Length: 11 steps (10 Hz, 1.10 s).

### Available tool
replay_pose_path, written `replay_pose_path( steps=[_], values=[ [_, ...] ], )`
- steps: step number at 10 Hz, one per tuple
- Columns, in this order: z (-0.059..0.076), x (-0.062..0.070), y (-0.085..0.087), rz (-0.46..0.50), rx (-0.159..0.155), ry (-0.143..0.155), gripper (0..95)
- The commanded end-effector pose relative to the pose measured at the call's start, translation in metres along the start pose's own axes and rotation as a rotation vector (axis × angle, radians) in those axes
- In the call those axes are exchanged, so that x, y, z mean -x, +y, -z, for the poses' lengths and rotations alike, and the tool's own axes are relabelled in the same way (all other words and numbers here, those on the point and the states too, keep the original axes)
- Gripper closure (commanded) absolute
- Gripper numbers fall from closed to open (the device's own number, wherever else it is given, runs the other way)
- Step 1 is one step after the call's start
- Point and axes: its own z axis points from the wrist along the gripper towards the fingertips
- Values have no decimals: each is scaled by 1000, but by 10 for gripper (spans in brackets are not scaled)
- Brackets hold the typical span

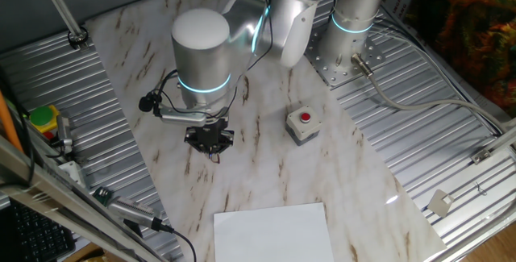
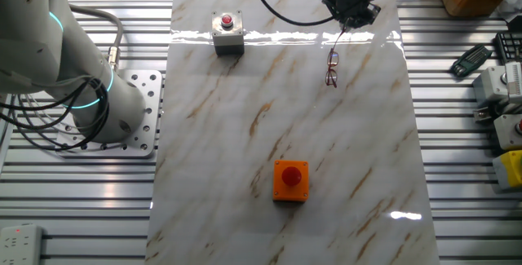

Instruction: Unfold the leg of the glasses (with one hand)

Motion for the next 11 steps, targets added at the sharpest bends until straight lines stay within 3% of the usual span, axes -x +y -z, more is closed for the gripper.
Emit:
replay_pose_path(
  steps=[1, 11],
  values=[
    [2, 0, 1, 0, 2, -11, 950],
    [13, 0, 0, -5, 14, -61, 950]
  ],
)
